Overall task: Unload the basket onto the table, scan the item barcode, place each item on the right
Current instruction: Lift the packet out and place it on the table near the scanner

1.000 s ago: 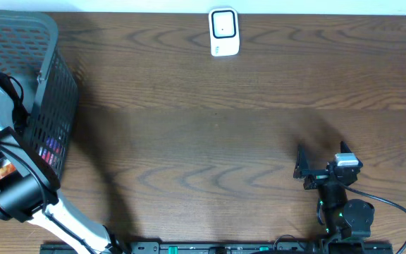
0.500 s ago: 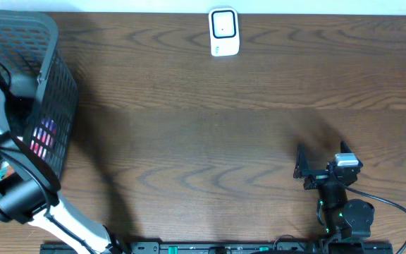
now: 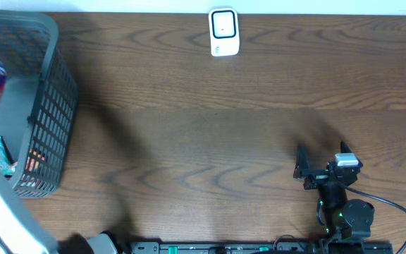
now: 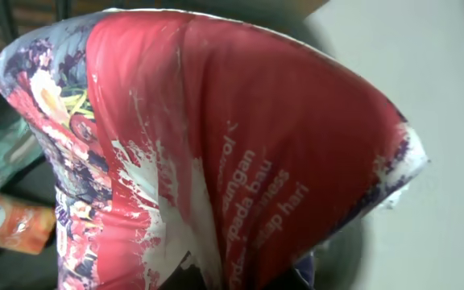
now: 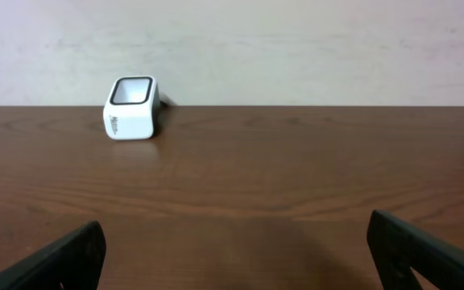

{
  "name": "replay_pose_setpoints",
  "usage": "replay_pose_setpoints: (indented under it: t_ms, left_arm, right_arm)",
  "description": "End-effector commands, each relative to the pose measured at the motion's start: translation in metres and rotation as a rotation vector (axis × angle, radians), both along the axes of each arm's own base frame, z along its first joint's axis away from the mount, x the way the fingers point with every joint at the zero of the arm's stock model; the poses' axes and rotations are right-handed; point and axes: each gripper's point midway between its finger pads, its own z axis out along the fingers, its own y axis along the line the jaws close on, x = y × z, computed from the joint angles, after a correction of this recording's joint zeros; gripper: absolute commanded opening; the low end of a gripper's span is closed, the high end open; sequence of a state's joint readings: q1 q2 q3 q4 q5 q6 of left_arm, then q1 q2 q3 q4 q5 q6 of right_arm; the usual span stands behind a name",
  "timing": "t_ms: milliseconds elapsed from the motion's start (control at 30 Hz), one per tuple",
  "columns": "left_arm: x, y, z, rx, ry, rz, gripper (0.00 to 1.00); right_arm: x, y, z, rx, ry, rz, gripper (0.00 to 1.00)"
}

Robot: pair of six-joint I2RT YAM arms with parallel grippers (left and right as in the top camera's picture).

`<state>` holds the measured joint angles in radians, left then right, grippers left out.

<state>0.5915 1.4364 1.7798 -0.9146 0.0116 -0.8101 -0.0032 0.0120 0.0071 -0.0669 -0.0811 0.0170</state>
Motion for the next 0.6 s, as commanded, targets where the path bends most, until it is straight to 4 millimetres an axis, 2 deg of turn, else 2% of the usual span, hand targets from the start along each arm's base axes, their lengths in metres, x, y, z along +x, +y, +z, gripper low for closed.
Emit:
replay_pose_setpoints:
  t_ms: [0,100,200,267,367,433,567]
  left_arm:
    - [-0.015,-0.022,0.041,0.069,-0.092,-0.041,0.07]
    - [-0.024,-0.048,0.065,0.105,-0.154,-0.100,0.07]
    - [-0.019,-0.086,0.085,0.134,-0.220,-0.266,0.07]
    - [-0.006,-0.119,0.100,0.176,-0.273,-0.448,0.07]
    - [0.014,-0.182,0.120,0.290,-0.356,-0.804,0.07]
    - [0.021,-0.211,0.121,0.299,-0.379,-0.928,0.07]
    - [0.038,-0.253,0.105,0.251,-0.361,-1.061,0.07]
  right_arm:
    - [0.000,0.001,0.000,-0.004,-0.001,0.001,0.99]
    - [0.000,0.001,0.000,-0.003,-0.001,0.001,0.99]
    - [0.000,0.001,0.000,-0.004,-0.001,0.001,0.99]
    - [0.000,0.001,0.000,-0.004,-0.001,0.001,0.99]
    - [0.000,0.001,0.000,-0.003,-0.001,0.001,0.99]
    - [0.000,0.001,0.000,-0.004,-0.001,0.001,0.99]
    - [0.000,0.001,0.000,-0.003,-0.001,0.001,0.99]
